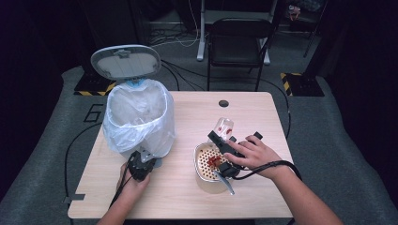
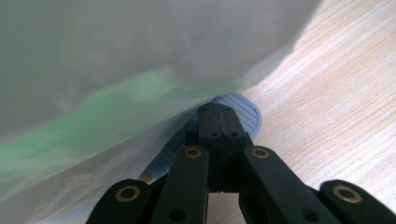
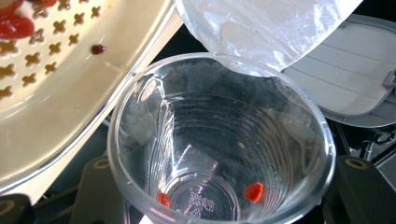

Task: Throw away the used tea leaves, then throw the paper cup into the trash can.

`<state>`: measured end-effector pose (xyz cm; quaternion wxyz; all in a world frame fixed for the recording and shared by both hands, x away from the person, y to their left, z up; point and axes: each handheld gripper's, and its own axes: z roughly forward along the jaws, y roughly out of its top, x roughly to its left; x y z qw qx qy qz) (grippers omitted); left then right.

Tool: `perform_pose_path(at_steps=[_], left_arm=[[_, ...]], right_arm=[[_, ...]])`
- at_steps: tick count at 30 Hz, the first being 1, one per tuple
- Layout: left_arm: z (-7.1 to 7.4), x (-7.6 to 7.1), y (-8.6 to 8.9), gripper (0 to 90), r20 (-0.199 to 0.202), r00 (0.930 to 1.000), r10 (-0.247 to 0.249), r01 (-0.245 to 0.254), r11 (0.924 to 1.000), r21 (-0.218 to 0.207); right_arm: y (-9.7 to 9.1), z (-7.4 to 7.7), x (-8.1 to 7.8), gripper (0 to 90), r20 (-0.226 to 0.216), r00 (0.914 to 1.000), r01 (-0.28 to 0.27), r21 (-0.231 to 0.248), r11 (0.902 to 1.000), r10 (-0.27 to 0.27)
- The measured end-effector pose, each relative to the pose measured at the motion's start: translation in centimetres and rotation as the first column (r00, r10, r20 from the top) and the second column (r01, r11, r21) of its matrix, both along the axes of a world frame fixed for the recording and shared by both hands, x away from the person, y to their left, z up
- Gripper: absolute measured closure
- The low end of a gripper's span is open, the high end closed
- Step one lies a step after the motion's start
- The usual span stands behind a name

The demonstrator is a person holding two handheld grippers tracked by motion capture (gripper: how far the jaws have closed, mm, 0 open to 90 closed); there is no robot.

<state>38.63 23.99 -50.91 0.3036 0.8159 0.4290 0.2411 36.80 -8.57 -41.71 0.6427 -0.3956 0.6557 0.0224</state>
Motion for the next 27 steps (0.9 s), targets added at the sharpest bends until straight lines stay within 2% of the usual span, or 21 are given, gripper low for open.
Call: perform_pose_path(at_steps=[1, 4, 5, 7, 8, 9, 10, 11, 12, 13, 14, 15, 16, 17, 19, 20, 21, 22, 24, 25, 27], left_arm=[[0.0, 0.0, 0.0, 90.0, 0.002, 1.0000, 0.001, -0.001, 1.0000, 0.002], [0.1, 0.0, 0.0, 90.0, -0.007, 1.0000, -0.001, 0.001, 1.0000, 0.007], [0.1, 0.0, 0.0, 90.0, -0.006, 1.0000, -0.001, 0.001, 1.0000, 0.008], [0.0, 0.0, -0.1, 90.0, 0.003, 1.0000, 0.005, -0.005, 1.0000, -0.007], [0.0, 0.0, 0.0, 90.0, 0.005, 1.0000, 0.001, -0.001, 1.0000, 0.002], [-0.1, -0.1, -0.2, 90.0, -0.003, 0.9999, 0.016, -0.016, 0.9997, -0.018], [-0.1, -0.1, -0.1, 90.0, -0.004, 0.9999, 0.012, -0.012, 0.9998, -0.013], [-0.1, -0.1, -0.2, 90.0, -0.003, 0.9999, 0.015, -0.015, 0.9998, -0.016], [-0.1, -0.1, -0.2, 90.0, -0.004, 0.9999, 0.016, -0.016, 0.9998, -0.015], [0.0, 0.0, -0.1, 90.0, 0.000, 1.0000, 0.002, -0.002, 1.0000, 0.001], [-0.1, -0.1, -0.2, 90.0, -0.006, 0.9998, 0.016, -0.016, 0.9997, -0.017], [-0.1, -0.1, -0.2, 90.0, -0.005, 0.9999, 0.014, -0.014, 0.9998, -0.015], [0.0, 0.0, 0.0, 90.0, 0.001, 1.0000, -0.001, 0.001, 1.0000, 0.005], [0.1, 0.0, 0.0, 90.0, -0.003, 1.0000, -0.008, 0.008, 0.9998, 0.017], [0.0, 0.0, 0.0, 90.0, 0.000, 1.0000, -0.001, 0.001, 1.0000, 0.007], [0.0, 0.0, 0.0, 90.0, 0.000, 1.0000, 0.000, 0.000, 1.0000, 0.005], [0.0, 0.0, 0.0, 90.0, 0.001, 1.0000, 0.000, 0.000, 1.0000, 0.004], [0.1, 0.0, 0.0, 90.0, -0.003, 1.0000, -0.008, 0.008, 0.9998, 0.016], [0.0, 0.0, -0.1, 90.0, -0.001, 1.0000, 0.000, 0.000, 1.0000, 0.004], [0.0, 0.0, -0.1, 90.0, -0.003, 1.0000, 0.000, 0.000, 1.0000, 0.003], [0.0, 0.0, 0.0, 90.0, -0.005, 1.0000, -0.001, 0.001, 1.0000, 0.005]], right_arm=[[-0.1, 0.0, 0.0, 38.4, -0.018, 0.9997, 0.017, 0.012, 0.9998, -0.017], [0.1, 0.6, -0.2, 38.5, -0.041, 0.9990, 0.018, 0.017, 0.9997, -0.017], [0.4, 1.1, -0.2, 38.6, -0.021, 0.9998, -0.006, 0.019, 0.9998, 0.006], [0.6, 1.9, -0.2, 38.7, -0.060, 0.9981, 0.018, 0.028, 0.9994, -0.016], [0.8, 2.3, -0.1, 38.7, -0.084, 0.9963, 0.021, 0.032, 0.9993, -0.018], [0.9, 2.8, -0.1, 38.9, -0.119, 0.9923, 0.041, 0.041, 0.9983, -0.036], [1.1, 3.3, 0.0, 39.0, -0.154, 0.9872, 0.048, 0.047, 0.9978, -0.040], [1.2, 3.7, 0.1, 39.0, -0.196, 0.9794, 0.062, 0.060, 0.9963, -0.049], [1.3, 4.1, 0.1, 39.1, -0.247, 0.9669, 0.085, 0.079, 0.9932, -0.064], [1.4, 4.5, 0.2, 39.1, -0.302, 0.9504, 0.107, 0.091, 0.9901, -0.075], [1.6, 4.9, 0.4, 39.1, -0.343, 0.9363, 0.117, 0.096, 0.9885, -0.077], [1.8, 5.3, 0.5, 39.0, -0.390, 0.9169, 0.132, 0.098, 0.9864, -0.084], [1.9, 5.6, 0.6, 39.1, -0.439, 0.8934, 0.155, 0.098, 0.9830, -0.097], [2.0, 5.9, 0.8, 39.2, -0.460, 0.8827, 0.163, 0.105, 0.9810, -0.098], [2.2, 6.7, 1.3, 39.3, -0.534, 0.8389, 0.196, 0.113, 0.9741, -0.107], [2.3, 7.0, 1.5, 39.3, -0.555, 0.8243, 0.206, 0.112, 0.9721, -0.111], [2.4, 7.4, 1.7, 39.4, -0.587, 0.8017, 0.222, 0.117, 0.9680, -0.113], [2.4, 7.7, 2.0, 39.4, -0.628, 0.7697, 0.244, 0.119, 0.9625, -0.117], [2.6, 8.3, 2.5, 39.4, -0.679, 0.7248, 0.270, 0.126, 0.9545, -0.116], [2.6, 8.6, 2.8, 39.4, -0.706, 0.6992, 0.285, 0.127, 0.9502, -0.115], [2.7, 9.2, 3.4, 39.4, -0.746, 0.6562, 0.316, 0.131, 0.9398, -0.117]])
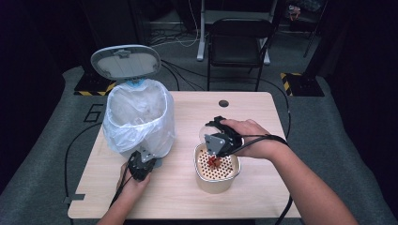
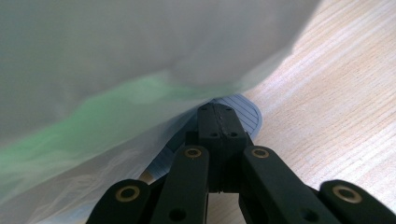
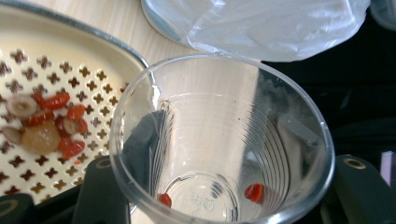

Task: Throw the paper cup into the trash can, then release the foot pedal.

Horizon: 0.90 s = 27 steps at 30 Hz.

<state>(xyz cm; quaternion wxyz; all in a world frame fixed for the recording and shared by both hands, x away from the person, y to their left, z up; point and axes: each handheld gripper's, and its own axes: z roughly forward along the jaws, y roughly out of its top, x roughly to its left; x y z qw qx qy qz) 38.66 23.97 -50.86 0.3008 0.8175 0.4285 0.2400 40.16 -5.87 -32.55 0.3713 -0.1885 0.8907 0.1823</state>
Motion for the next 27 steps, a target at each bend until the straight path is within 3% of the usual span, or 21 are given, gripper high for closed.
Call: perform_pose_path(at_steps=[3, 6, 11, 14, 18, 19, 20, 22, 27], left_arm=[[0.0, 0.0, 0.0, 90.0, 0.001, 1.0000, 0.001, -0.001, 1.0000, -0.002], [0.1, 0.0, 0.0, 90.0, -0.008, 1.0000, -0.001, 0.001, 1.0000, 0.003], [-0.1, 0.0, -0.1, 90.0, 0.006, 1.0000, 0.008, -0.008, 0.9998, -0.018], [0.0, 0.0, 0.0, 90.0, 0.008, 1.0000, 0.004, -0.004, 0.9999, -0.012], [-0.1, 0.0, 0.0, 90.0, 0.011, 0.9999, 0.012, -0.012, 0.9999, -0.010], [-0.1, 0.0, -0.1, 90.0, 0.008, 0.9998, 0.018, -0.018, 0.9996, -0.020], [-0.2, -0.1, -0.2, 90.0, 0.004, 0.9995, 0.030, -0.030, 0.9990, -0.034], [-0.1, -0.1, -0.2, 90.0, 0.001, 0.9996, 0.029, -0.029, 0.9991, -0.031], [-0.1, -0.1, -0.1, 90.0, -0.004, 0.9997, 0.025, -0.025, 0.9994, -0.026]], right_arm=[[0.0, 0.6, 0.8, 39.5, -0.094, 0.9949, 0.041, 0.037, 0.9985, -0.038], [0.1, 1.0, 1.5, 39.6, -0.147, 0.9877, 0.062, 0.055, 0.9966, -0.053], [0.1, 2.0, 2.4, 39.6, -0.239, 0.9677, 0.105, 0.089, 0.9905, -0.081], [0.1, 2.7, 3.1, 39.6, -0.265, 0.9608, 0.116, 0.114, 0.9867, -0.083], [0.0, 3.7, 3.8, 39.6, -0.321, 0.9434, 0.139, 0.156, 0.9780, -0.083], [-0.1, 3.9, 4.0, 39.6, -0.339, 0.9368, 0.148, 0.165, 0.9751, -0.085], [-0.1, 4.2, 4.3, 39.6, -0.380, 0.9190, 0.178, 0.164, 0.9702, -0.105], [0.0, 4.8, 4.8, 39.5, -0.415, 0.9023, 0.205, 0.176, 0.9628, -0.116], [1.1, 7.0, 5.5, 39.4, -0.477, 0.8731, 0.241, 0.246, 0.9389, -0.099]])
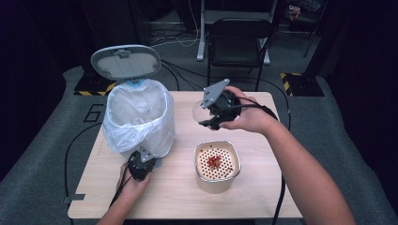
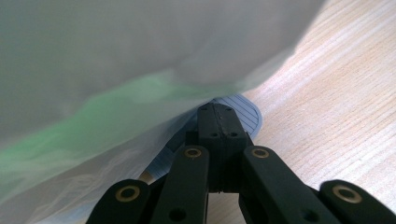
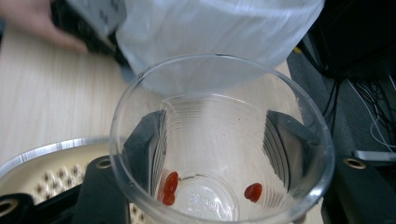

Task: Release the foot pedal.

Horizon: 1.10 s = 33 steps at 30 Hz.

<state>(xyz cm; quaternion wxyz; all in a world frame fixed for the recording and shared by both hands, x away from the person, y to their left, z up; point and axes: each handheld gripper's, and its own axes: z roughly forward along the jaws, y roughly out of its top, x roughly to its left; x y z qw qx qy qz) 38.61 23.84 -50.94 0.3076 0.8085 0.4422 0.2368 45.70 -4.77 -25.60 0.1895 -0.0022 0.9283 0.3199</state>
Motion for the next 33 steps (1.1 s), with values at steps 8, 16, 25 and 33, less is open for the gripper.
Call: perform_pose_path(at_steps=[8, 16, 25, 33], left_arm=[[0.0, 0.0, 0.0, 90.0, -0.009, 0.9999, 0.008, -0.008, 0.9999, -0.008], [0.1, 0.0, 0.1, 90.0, -0.022, 0.9998, 0.001, -0.001, 1.0000, -0.007], [0.2, 0.1, 0.2, 90.0, -0.028, 0.9995, -0.014, 0.014, 0.9999, 0.001], [0.2, 0.1, 0.2, 90.0, -0.031, 0.9994, -0.012, 0.012, 0.9999, 0.002]], right_arm=[[4.5, 4.0, 1.1, 39.2, -0.122, 0.9924, 0.038, 0.184, 0.9822, -0.016], [9.6, 4.9, 2.4, 38.9, -0.167, 0.9847, 0.084, 0.200, 0.9761, -0.050], [15.4, 3.0, 3.6, 37.6, -0.182, 0.9770, 0.144, 0.171, 0.9748, -0.112], [18.2, 1.6, 4.6, 27.4, -0.183, 0.9668, 0.213, 0.190, 0.9584, -0.178]])
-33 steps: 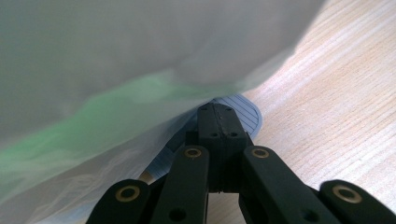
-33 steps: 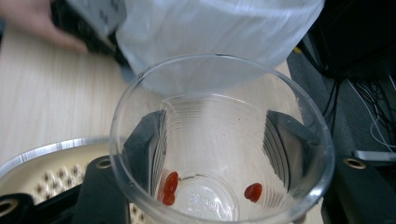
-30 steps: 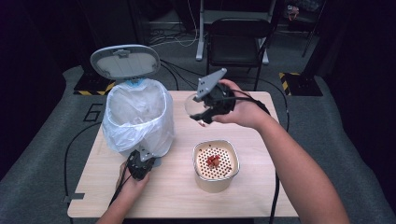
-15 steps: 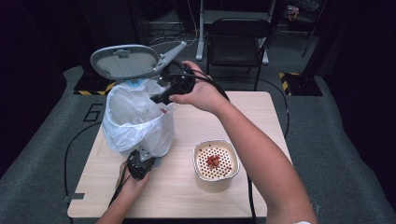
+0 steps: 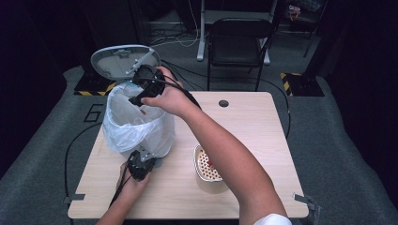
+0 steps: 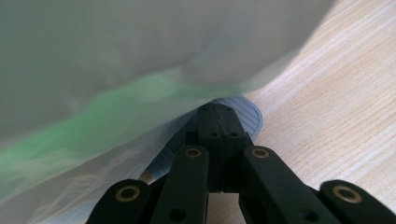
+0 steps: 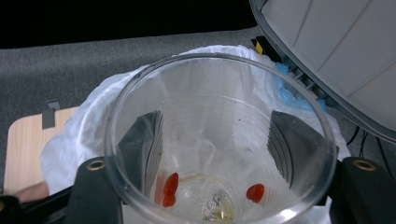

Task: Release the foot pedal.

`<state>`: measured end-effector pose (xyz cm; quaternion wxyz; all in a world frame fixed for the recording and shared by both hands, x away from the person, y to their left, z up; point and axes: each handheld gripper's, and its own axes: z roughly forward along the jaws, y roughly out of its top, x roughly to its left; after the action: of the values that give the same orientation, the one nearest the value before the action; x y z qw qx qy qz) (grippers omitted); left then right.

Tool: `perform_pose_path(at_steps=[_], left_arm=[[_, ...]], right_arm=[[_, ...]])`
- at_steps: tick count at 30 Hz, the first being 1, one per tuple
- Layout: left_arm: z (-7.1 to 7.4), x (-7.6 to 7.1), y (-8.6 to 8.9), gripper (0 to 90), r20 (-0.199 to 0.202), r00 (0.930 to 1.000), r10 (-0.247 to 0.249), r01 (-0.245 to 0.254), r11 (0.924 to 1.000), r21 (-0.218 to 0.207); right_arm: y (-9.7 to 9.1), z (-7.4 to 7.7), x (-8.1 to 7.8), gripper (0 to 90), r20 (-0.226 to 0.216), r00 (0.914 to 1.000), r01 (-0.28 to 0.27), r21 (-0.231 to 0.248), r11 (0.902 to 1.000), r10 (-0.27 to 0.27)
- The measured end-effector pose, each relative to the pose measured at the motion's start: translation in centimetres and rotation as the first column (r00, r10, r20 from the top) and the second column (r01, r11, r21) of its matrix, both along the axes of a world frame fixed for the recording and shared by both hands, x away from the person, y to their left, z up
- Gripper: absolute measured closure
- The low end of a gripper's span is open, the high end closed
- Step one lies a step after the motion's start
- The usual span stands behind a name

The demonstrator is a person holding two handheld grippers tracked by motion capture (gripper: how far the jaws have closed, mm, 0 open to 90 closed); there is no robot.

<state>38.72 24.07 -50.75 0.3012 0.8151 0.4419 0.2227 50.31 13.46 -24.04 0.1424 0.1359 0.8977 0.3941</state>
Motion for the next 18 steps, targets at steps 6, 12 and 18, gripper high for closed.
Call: perform_pose_path(at_steps=[6, 12, 18], left_arm=[[0.0, 0.0, 0.1, 90.0, -0.003, 1.0000, 0.003, -0.003, 1.0000, 0.000], [-0.1, 0.0, -0.1, 90.0, -0.005, 0.9998, 0.020, -0.020, 0.9996, -0.022], [0.1, 0.3, 0.3, 90.0, 0.023, 0.9996, -0.018, 0.018, 0.9994, 0.031]], right_arm=[[0.9, -1.3, 0.1, 8.2, -0.059, 0.9931, 0.105, 0.072, 0.9918, -0.101], [-1.0, -1.6, -0.7, 6.2, -0.065, 0.9937, 0.097, 0.095, 0.9907, -0.091], [-5.4, -1.7, -1.2, 11.5, -0.037, 0.9933, 0.113, 0.103, 0.9883, -0.110]])
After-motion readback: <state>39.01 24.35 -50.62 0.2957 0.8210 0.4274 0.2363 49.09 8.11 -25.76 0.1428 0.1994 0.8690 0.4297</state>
